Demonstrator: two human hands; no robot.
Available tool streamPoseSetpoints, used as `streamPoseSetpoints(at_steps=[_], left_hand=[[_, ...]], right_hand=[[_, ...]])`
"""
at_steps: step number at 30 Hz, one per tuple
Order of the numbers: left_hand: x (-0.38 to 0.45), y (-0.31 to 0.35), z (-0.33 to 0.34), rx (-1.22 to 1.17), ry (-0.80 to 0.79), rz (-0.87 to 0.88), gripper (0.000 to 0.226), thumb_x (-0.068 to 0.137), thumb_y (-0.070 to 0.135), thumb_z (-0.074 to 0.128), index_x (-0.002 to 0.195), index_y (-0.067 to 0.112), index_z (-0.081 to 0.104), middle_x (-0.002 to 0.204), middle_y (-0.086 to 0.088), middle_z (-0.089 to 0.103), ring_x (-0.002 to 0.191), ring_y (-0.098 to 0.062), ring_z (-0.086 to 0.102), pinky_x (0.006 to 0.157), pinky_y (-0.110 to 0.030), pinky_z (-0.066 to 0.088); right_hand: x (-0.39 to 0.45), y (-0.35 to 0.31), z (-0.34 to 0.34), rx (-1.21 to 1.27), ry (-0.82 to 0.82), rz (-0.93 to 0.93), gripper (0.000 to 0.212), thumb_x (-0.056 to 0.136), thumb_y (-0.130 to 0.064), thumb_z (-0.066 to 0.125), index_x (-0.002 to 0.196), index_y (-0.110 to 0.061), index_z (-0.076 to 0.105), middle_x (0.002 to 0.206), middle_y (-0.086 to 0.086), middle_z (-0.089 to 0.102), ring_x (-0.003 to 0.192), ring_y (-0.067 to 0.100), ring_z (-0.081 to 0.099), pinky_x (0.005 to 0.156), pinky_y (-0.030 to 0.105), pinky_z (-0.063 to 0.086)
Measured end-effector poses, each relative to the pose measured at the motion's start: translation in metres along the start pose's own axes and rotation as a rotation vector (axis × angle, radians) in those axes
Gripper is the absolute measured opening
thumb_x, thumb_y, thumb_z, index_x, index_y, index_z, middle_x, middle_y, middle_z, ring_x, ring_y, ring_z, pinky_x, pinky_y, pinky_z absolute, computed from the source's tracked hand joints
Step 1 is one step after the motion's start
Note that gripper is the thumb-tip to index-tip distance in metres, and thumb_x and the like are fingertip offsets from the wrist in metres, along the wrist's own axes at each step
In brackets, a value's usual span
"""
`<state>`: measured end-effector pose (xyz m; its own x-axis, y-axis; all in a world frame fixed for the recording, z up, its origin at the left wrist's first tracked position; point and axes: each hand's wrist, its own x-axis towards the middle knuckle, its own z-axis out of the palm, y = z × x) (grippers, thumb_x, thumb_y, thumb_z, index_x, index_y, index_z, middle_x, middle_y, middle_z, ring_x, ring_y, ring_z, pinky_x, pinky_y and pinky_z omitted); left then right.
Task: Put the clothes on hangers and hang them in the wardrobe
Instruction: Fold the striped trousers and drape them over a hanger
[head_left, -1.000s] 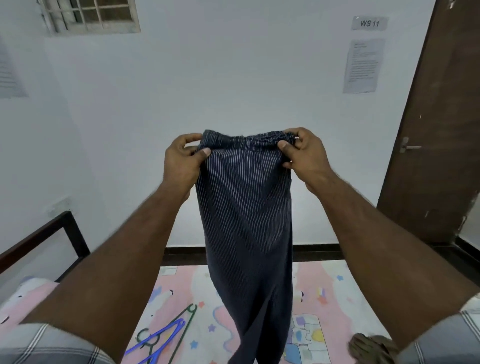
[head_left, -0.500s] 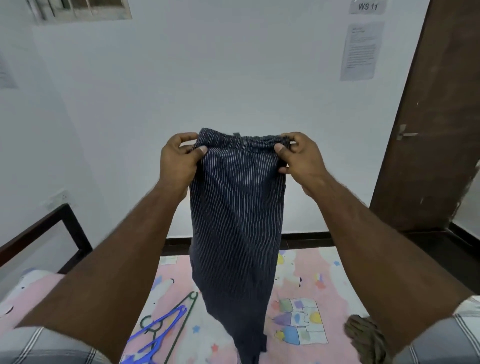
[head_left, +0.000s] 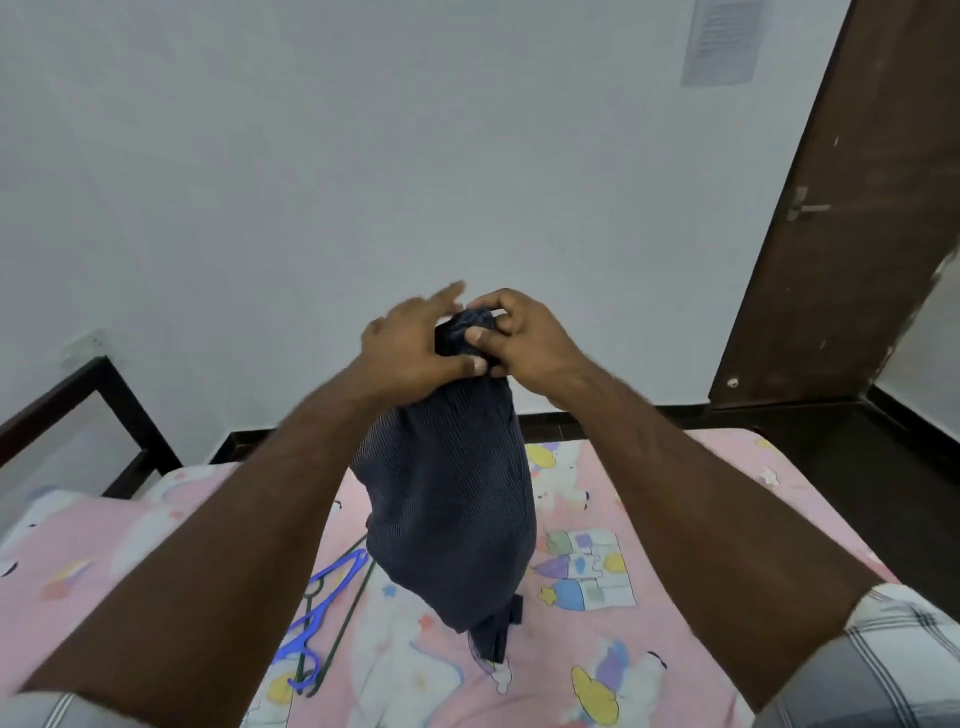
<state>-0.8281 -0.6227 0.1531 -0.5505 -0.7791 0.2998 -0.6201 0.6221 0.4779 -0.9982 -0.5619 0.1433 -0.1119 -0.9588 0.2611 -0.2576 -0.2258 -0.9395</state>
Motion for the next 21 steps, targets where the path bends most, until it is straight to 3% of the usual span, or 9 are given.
streamPoseSetpoints(at_steps=[3,6,9,12,16,21], left_hand=[[0.001,-0.006,0.007,-0.150,-0.160,-0.015,0.069,0.065,0.060,0.074,0.126,0.033,0.060,0.111,0.014,0.070,0.105,-0.009,0.065,0.096,-0.041,0.052],[-0.004,-0.013,0.011,-0.154,-0.136,-0.057,0.035,0.074,0.048,0.083,0.091,0.022,0.066,0.078,0.007,0.067,0.073,-0.011,0.063,0.067,-0.031,0.048],[-0.013,-0.009,0.017,-0.257,-0.102,-0.081,0.025,0.079,0.038,0.084,0.087,0.019,0.070,0.077,-0.002,0.073,0.073,-0.019,0.070,0.067,-0.037,0.054],[-0.022,0.004,0.016,-0.462,-0.152,-0.089,0.017,0.082,0.020,0.083,0.092,0.009,0.073,0.087,-0.012,0.076,0.078,-0.021,0.073,0.073,-0.038,0.059],[-0.026,0.013,0.011,-0.591,-0.237,-0.109,0.021,0.084,0.012,0.080,0.099,0.002,0.071,0.095,-0.018,0.075,0.088,-0.030,0.074,0.079,-0.038,0.061],[-0.027,0.004,0.004,-0.589,-0.148,-0.175,0.023,0.084,0.012,0.079,0.103,0.001,0.071,0.096,-0.016,0.076,0.089,-0.028,0.075,0.078,-0.033,0.061]], right_hand=[[-0.005,0.004,0.013,0.067,-0.071,0.035,0.024,0.095,-0.008,0.066,0.113,-0.012,0.050,0.092,0.013,0.073,0.078,0.018,0.069,0.072,0.039,0.060],[-0.011,0.016,0.009,0.081,0.035,0.037,0.026,0.090,-0.013,0.074,0.106,-0.015,0.053,0.095,0.008,0.068,0.080,0.014,0.066,0.072,0.041,0.061],[-0.022,0.046,-0.005,0.081,0.061,0.102,0.035,0.085,-0.015,0.079,0.113,-0.014,0.059,0.105,0.004,0.067,0.089,0.011,0.066,0.076,0.038,0.061],[-0.036,0.088,-0.014,0.109,-0.183,0.239,0.046,0.083,-0.006,0.079,0.124,-0.014,0.060,0.118,0.003,0.069,0.109,0.017,0.067,0.093,0.035,0.057],[-0.043,0.118,-0.010,0.046,-0.345,0.305,0.058,0.079,0.001,0.080,0.131,-0.015,0.060,0.122,-0.003,0.070,0.115,0.012,0.065,0.098,0.030,0.053],[-0.049,0.145,-0.014,-0.097,-0.403,0.342,0.035,0.081,-0.011,0.081,0.116,-0.014,0.072,0.115,-0.004,0.074,0.110,0.016,0.068,0.101,0.039,0.053]])
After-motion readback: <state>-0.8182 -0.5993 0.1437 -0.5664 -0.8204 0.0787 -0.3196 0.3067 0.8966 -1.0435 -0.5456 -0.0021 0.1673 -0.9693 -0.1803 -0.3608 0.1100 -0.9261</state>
